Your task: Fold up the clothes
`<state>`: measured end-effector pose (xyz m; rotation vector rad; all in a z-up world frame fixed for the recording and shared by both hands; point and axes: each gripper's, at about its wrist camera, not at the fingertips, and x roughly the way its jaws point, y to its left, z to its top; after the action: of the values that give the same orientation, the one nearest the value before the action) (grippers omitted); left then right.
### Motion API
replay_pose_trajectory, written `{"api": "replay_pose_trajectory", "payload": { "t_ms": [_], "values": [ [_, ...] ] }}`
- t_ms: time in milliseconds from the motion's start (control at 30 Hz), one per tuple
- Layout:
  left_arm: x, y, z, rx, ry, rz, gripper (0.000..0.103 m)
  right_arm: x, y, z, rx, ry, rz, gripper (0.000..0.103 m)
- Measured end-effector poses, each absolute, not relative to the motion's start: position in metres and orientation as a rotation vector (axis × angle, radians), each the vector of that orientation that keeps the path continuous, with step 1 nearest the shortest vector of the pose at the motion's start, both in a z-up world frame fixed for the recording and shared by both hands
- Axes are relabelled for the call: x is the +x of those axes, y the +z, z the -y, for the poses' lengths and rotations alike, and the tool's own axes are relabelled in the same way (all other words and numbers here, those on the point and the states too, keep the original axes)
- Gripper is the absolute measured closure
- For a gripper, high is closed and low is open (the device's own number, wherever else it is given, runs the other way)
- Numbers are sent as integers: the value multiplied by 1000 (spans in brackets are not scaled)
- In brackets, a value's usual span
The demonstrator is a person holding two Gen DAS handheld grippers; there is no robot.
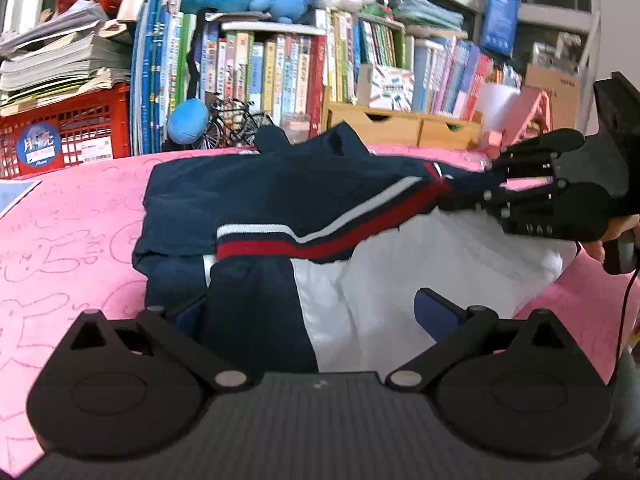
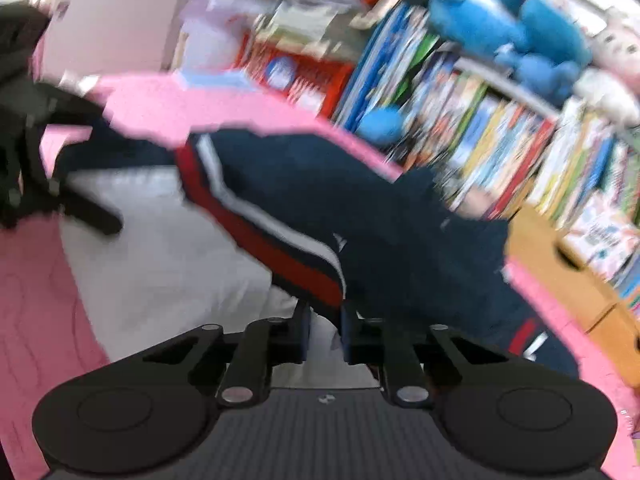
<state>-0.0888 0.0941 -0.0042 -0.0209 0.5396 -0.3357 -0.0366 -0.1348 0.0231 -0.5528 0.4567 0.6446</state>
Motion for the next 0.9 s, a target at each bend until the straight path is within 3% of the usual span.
{"api": "replay_pose_trajectory", "payload": {
  "t_ms": [133, 267, 367, 467, 533, 600, 667, 700, 767, 800, 833, 900],
  "values": [
    [-82, 2, -109, -128, -318, -511, 0, -21, 37, 127, -562, 574, -374, 89],
    [-69, 4, -126, -272, -334, -509, 0, 5, 16, 116, -549, 558, -428, 89],
    [-63, 2, -124, -256, -332, -529, 0, 21, -13, 110, -559, 547, -511, 89],
    [-65, -1, -118, -209, -335, -536, 0, 14, -8, 121, -513, 562, -508, 86],
    [-66, -4, -117, -201, -334, -546, 0, 4, 8, 136, -465, 644, -488, 74],
    [-66, -8, -116, -196, -332, -557, 0, -9, 21, 145, -501, 744, -475, 33],
    [-66, -10, -116, -201, -333, -564, 0, -20, 23, 144, -581, 790, -471, 11],
    [-66, -10, -115, -203, -335, -566, 0, -24, 19, 140, -620, 803, -480, 8],
    [-67, -8, -115, -200, -339, -562, 0, -22, 5, 133, -642, 813, -518, 17],
    [-68, -7, -115, -198, -340, -560, 0, -19, 0, 132, -608, 811, -531, 48],
    [-68, -5, -116, -201, -341, -554, 0, -12, -1, 132, -526, 814, -576, 67],
    [-69, -1, -119, -206, -343, -541, 0, -10, 1, 127, -474, 745, -601, 82]
  ]
}}
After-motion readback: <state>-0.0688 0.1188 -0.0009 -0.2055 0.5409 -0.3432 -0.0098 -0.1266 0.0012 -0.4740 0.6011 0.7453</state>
